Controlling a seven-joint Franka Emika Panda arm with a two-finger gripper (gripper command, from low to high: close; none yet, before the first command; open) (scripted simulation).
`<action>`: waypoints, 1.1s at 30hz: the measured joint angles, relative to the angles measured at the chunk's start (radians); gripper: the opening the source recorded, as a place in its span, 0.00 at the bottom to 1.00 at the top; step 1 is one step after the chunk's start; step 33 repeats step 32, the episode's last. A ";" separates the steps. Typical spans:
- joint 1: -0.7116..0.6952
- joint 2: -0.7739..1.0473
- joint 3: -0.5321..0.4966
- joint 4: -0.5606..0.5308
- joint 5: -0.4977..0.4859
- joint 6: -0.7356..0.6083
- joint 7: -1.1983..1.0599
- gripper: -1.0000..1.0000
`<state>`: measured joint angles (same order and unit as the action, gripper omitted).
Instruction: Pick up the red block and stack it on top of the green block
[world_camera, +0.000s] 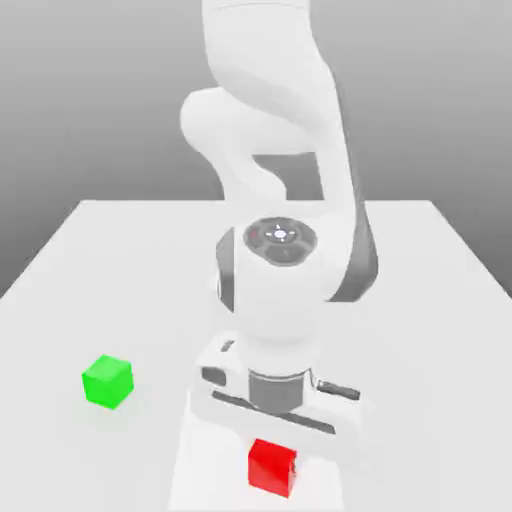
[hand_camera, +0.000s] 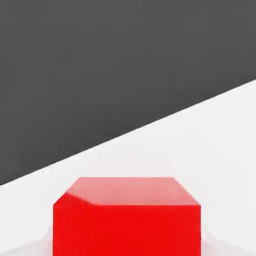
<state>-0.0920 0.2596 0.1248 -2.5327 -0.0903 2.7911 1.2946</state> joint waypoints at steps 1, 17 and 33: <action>-0.004 -0.035 0.006 -0.006 0.013 -0.029 -0.010 0.00; -0.406 -0.240 -0.254 -0.286 0.101 0.048 0.096 0.00; -0.424 -0.380 -0.247 -0.292 0.058 -0.086 0.126 1.00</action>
